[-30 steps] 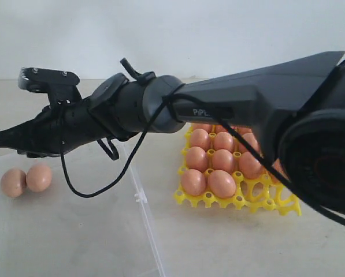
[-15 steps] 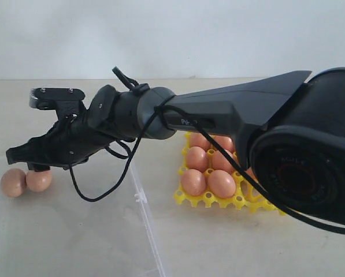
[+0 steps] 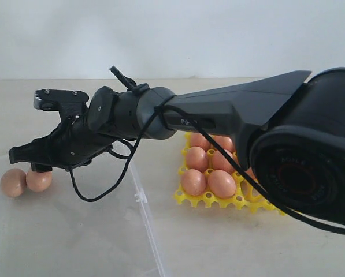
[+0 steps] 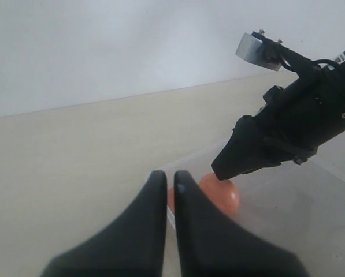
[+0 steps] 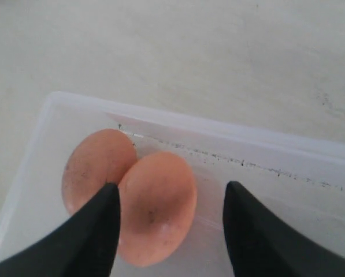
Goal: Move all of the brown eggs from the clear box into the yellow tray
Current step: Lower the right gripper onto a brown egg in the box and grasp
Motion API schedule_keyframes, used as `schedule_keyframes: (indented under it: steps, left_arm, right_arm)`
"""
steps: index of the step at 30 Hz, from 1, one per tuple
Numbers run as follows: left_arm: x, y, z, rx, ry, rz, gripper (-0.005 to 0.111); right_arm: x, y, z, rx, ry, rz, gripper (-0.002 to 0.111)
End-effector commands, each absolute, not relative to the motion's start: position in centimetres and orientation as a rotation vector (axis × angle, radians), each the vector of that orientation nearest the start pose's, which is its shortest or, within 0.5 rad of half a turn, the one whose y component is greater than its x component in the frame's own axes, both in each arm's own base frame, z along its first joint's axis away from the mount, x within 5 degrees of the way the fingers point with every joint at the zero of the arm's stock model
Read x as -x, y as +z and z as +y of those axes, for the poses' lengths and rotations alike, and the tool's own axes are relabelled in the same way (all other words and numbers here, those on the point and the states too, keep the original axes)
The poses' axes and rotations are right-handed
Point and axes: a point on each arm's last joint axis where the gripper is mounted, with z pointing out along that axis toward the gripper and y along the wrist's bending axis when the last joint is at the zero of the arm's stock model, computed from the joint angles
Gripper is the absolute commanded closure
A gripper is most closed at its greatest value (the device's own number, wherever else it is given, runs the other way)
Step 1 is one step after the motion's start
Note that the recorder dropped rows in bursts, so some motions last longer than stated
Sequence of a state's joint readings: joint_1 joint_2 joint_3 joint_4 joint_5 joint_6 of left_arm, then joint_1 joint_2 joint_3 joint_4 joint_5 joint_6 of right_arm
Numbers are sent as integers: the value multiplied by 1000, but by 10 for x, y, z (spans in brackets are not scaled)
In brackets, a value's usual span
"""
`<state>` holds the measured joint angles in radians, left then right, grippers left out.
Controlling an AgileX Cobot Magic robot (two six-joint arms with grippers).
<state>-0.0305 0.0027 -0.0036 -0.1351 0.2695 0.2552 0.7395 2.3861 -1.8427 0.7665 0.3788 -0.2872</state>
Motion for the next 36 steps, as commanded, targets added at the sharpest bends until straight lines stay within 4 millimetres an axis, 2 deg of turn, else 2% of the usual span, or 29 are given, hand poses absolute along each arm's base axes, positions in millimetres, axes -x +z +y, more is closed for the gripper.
schedule_keyframes:
  steps: [1, 17, 26, 36]
  left_arm:
    - [-55, 190, -5, -158, 29, 1736, 103]
    - [-55, 190, -5, -158, 29, 1736, 103]
    - [-55, 190, -5, -158, 29, 1736, 103]
    - [-55, 190, -5, -158, 29, 1736, 103]
  right_arm:
    - [-380, 142, 376, 487, 875, 2383, 61]
    - [-371, 141, 383, 516, 904, 2396, 61]
    - [-371, 110, 387, 508, 879, 2438, 61]
    - [-377, 113, 388, 453, 848, 2365, 63]
